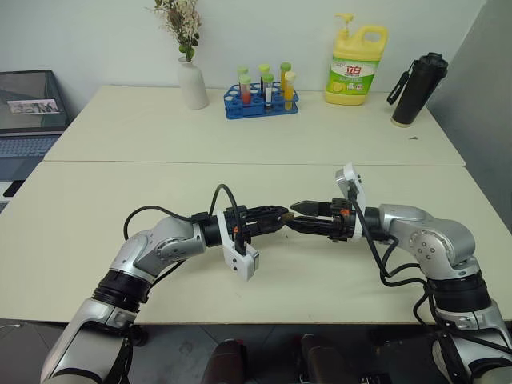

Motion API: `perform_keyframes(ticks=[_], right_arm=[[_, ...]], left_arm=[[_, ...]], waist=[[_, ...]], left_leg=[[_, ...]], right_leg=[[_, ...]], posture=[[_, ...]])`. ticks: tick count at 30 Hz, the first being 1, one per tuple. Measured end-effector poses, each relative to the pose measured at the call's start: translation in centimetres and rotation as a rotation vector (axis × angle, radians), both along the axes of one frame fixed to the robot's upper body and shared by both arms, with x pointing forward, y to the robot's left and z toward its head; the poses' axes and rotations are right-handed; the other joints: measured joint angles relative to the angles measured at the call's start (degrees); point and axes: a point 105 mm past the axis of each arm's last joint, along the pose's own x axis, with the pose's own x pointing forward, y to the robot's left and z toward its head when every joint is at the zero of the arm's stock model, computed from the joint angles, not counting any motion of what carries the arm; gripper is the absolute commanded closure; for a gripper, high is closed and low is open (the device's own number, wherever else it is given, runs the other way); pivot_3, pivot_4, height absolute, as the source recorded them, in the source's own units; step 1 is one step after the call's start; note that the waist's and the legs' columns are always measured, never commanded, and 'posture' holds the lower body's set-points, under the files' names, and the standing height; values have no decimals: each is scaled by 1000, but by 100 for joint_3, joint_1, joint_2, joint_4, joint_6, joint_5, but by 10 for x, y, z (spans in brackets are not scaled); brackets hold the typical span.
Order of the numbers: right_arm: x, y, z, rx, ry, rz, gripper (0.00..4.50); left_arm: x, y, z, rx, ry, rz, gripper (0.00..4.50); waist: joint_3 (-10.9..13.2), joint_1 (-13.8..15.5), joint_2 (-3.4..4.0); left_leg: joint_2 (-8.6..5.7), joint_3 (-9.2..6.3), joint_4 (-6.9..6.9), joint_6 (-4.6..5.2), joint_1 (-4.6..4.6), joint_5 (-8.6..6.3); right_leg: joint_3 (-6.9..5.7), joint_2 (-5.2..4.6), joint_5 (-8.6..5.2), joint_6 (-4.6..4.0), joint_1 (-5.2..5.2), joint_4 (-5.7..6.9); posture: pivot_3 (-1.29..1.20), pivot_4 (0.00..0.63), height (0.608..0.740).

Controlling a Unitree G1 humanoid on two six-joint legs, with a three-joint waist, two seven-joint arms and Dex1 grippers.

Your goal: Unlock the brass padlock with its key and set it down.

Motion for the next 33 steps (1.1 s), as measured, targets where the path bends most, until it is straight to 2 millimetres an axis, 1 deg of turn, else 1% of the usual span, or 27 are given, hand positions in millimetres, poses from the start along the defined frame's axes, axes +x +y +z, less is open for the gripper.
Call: perform_keyframes(ticks=[3,4,5,13,18,19,22,23,25,26,27,28,29,31,32,33], right_arm=[[-1,1,-2,-12,3,10,3789],[0,0,-3,-17,4,8,4219],[0,0,-3,-20,1,7,4350],[0,0,-3,-26,2,8,4345],[0,1,-2,-22,1,20,4345],[-1,1,-2,-21,3,24,4345],[0,1,-2,-18,5,26,4345],[0,1,-1,-18,4,26,4345],[1,1,-2,-23,1,20,4345],[2,0,-2,-23,3,17,4345],[3,0,-2,-23,4,13,4345],[4,-1,-2,-25,4,9,4345],[6,-2,-3,-28,1,3,4345],[8,-3,-2,-30,-3,-3,4345],[9,-4,-2,-33,-10,-9,4345],[11,-6,-2,-38,-17,-20,4345]], left_arm=[[0,0,0,0,0,0,3543],[0,0,0,0,0,-1,3543],[-1,-1,0,0,1,-2,3543],[-1,-1,-1,-1,5,0,3543],[-2,0,-1,-29,60,-2,3543],[-2,0,-1,-38,73,-3,2821],[-6,0,-2,-45,99,-18,1934],[-7,0,-2,-44,109,-21,1754],[-12,3,-1,-46,133,-27,1037],[-14,5,-1,-49,149,-31,790],[-18,6,1,-68,179,-35,386],[-21,6,1,-94,222,-33,85],[-26,4,2,-135,298,-36,8],[-34,0,2,-165,419,-46,0],[-36,0,5,-192,486,-40,0],[-34,1,12,-272,597,-12,0]], waist=[[0,0,0],[0,0,0],[0,0,0],[0,0,0],[0,0,0],[0,0,0],[0,0,0],[0,0,0],[0,-5,0],[0,-6,0],[0,-10,0],[0,-9,1],[0,-11,1],[1,-11,1],[1,-12,0],[1,-15,1]], left_leg=[[0,-1,0,0,0,0],[0,-1,0,0,0,0],[0,0,0,0,0,0],[0,-1,0,0,0,0],[1,-1,0,0,1,0],[1,-1,0,0,1,0],[1,-2,0,0,0,0],[1,-1,0,0,1,0],[2,-1,0,0,1,0],[2,-1,0,0,1,0],[3,-1,-1,0,1,0],[2,0,-1,0,1,0],[2,0,-1,0,0,0],[1,-1,0,0,0,0],[2,-4,0,0,0,0],[2,-3,0,0,2,0]], right_leg=[[-1,-1,0,0,0,0],[-1,-1,0,0,0,0],[0,-1,0,0,0,0],[0,-3,0,0,0,0],[-1,-4,0,0,0,0],[-1,-4,0,0,0,0],[-1,-4,0,0,0,0],[-1,-4,0,0,0,1],[0,-4,0,0,0,1],[-1,-4,0,0,0,1],[-1,-5,0,0,0,0],[1,-8,0,0,0,1],[0,-9,0,0,0,0],[-3,-9,0,0,0,1],[-3,-8,0,0,0,1],[-2,-8,-1,1,0,2]], posture=[[0,150,740],[0,150,740],[0,150,740],[0,150,740],[0,150,740],[0,150,740],[0,150,740],[0,150,740],[0,150,740],[0,150,740],[0,150,740],[0,150,740],[0,150,740],[0,150,740],[0,150,740],[0,150,740]])
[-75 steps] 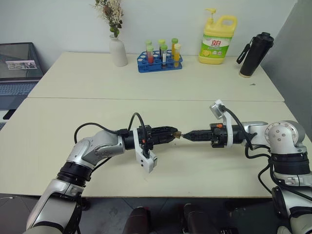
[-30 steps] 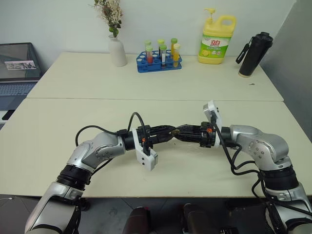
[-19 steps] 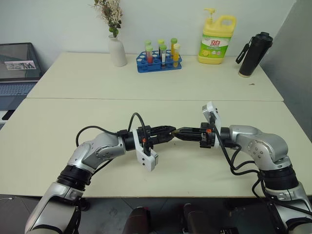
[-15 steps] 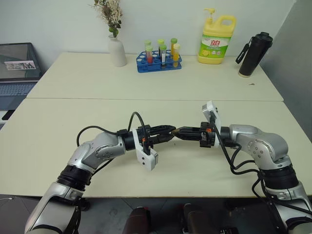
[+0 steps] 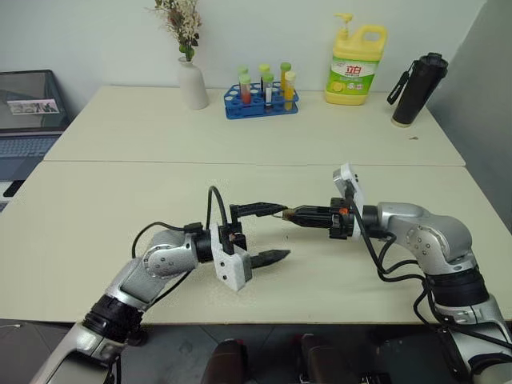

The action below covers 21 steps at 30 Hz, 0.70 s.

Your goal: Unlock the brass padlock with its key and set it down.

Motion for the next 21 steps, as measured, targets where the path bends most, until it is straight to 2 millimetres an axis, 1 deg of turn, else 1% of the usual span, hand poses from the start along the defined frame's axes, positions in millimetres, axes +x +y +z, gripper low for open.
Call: perform_keyframes(ticks=[3,6,7,10,12,14,15,18,21], right_arm=[[3,-3,0,-6,-15,-11,4345],[3,-4,1,-8,-32,-6,4345],[3,-4,2,-8,-39,-3,4345],[1,-3,6,-10,-72,17,4345],[0,-3,7,-10,-83,21,4345],[-1,-1,9,-9,-95,28,4345],[-2,0,10,-8,-101,32,4345],[-4,1,13,-5,-115,42,4345],[-7,3,16,3,-124,53,4345]], left_arm=[[3,2,19,-116,210,33,572],[9,8,28,-165,333,60,1594],[15,12,32,-191,366,80,1920],[37,27,52,-266,373,138,2998],[41,31,52,-261,387,145,3654],[49,35,38,-241,437,163,4319],[54,37,29,-232,469,180,4491],[60,38,5,-193,548,193,4500],[57,27,-5,-161,579,140,4500]], waist=[[1,5,-1],[1,3,-1],[1,4,-1],[1,11,-1],[1,11,-1],[1,9,-1],[1,10,-1],[1,11,-1],[1,13,-1]], left_leg=[[-1,-6,2,0,0,0],[0,-6,2,0,1,0],[-1,-7,2,0,1,0],[-1,-5,2,0,1,0],[-2,-1,2,0,1,0],[-1,1,1,0,1,0],[-1,1,1,0,1,0],[-1,0,1,0,-2,0],[-2,1,1,0,-2,0]], right_leg=[[-4,18,-9,16,1,0],[-1,30,-15,26,1,0],[-2,31,-16,27,1,0],[0,36,-16,27,1,-2],[2,36,-14,23,1,-4],[3,35,-1,1,0,-5],[3,36,-1,1,-1,-5],[4,35,-1,0,-2,-6],[6,33,-1,0,-2,-7]], posture=[[0,150,740],[0,150,740],[0,150,740],[0,150,740],[0,150,740],[0,150,740],[0,150,740],[0,150,740],[0,150,740]])
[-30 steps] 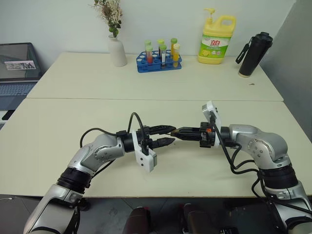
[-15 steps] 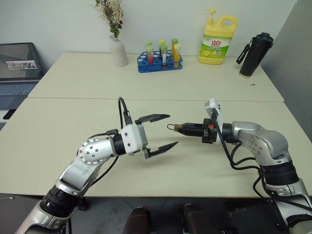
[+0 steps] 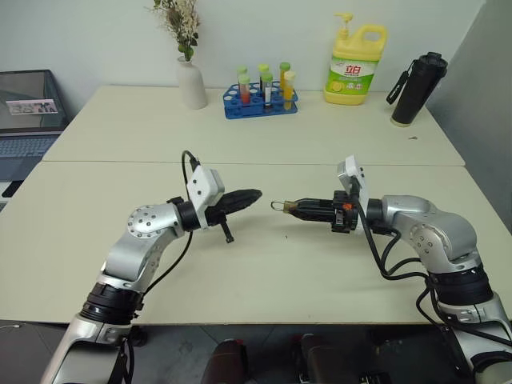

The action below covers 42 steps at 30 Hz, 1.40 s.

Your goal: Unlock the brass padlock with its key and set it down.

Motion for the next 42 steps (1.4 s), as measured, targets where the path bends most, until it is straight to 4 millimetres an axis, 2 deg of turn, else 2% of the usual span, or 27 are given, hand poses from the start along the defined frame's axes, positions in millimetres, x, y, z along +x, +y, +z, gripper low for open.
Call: perform_keyframes(ticks=[6,15,24,30,42], right_arm=[[-4,2,3,7,-5,13,4345],[-3,2,3,11,-2,3,4345],[-2,2,3,14,-9,0,4345],[0,0,0,6,-2,-11,4345],[-1,0,-1,3,-1,-4,4345]], left_arm=[[1,-14,-7,-27,30,-45,4500],[-7,-24,-4,-47,51,-88,4500],[-27,-22,2,-32,112,-127,4500],[-37,-24,18,-83,122,-164,4500],[-35,-23,28,-131,166,-154,4500]], waist=[[0,0,0],[0,-4,0],[0,-4,0],[0,-3,0],[0,-2,0]], left_leg=[[0,-1,0,0,0,0],[2,-2,-1,0,0,0],[1,-2,-1,0,0,0],[1,-2,-1,0,1,0],[0,-2,-1,0,0,0]], right_leg=[[0,0,0,0,0,1],[2,0,0,0,0,1],[1,0,-2,3,0,1],[2,0,-2,4,0,1],[2,0,-3,5,0,1]], posture=[[0,150,740],[0,150,740],[0,150,740],[0,150,740],[0,150,740]])
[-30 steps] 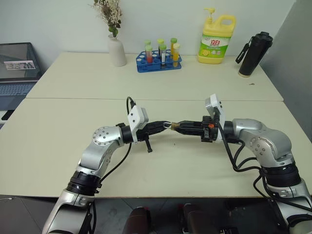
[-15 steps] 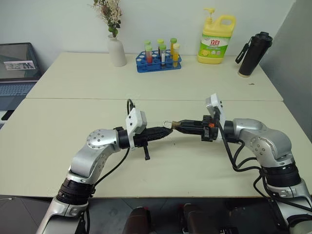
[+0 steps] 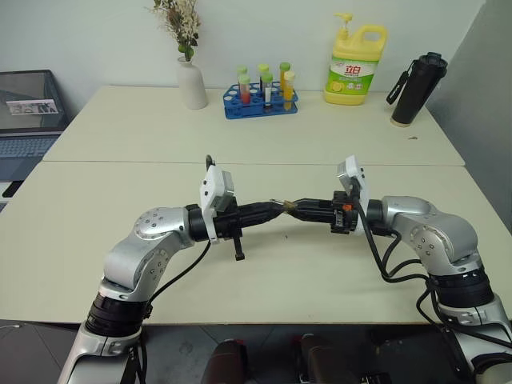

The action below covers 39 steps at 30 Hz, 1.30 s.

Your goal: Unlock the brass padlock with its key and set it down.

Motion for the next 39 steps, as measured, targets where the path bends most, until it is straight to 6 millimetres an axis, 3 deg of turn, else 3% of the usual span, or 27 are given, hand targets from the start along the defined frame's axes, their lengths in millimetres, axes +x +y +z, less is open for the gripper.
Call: perform_keyframes(ticks=[6,30,35,39], right_arm=[[-1,0,-1,-2,-2,9,4345],[-3,0,-6,-9,11,10,4345],[-3,-1,-7,-10,15,9,4345],[-3,-1,-7,-10,15,10,4345]], left_arm=[[4,-1,11,-39,-17,19,4500],[6,7,15,-38,-25,34,4500],[-8,16,15,4,-5,-21,4500],[-17,18,1,63,44,-64,4500]], waist=[[0,0,0],[1,-6,-1],[1,-8,0],[2,-7,1]], left_leg=[[0,1,0,0,0,0],[2,0,-1,0,1,0],[1,2,-2,0,0,0],[0,2,-2,0,1,0]], right_leg=[[1,0,0,0,0,0],[1,1,-6,9,0,-1],[2,0,-13,21,-1,-2],[1,-1,-14,21,-1,-2]], posture=[[0,150,740],[0,150,740],[0,150,740],[0,150,740]])
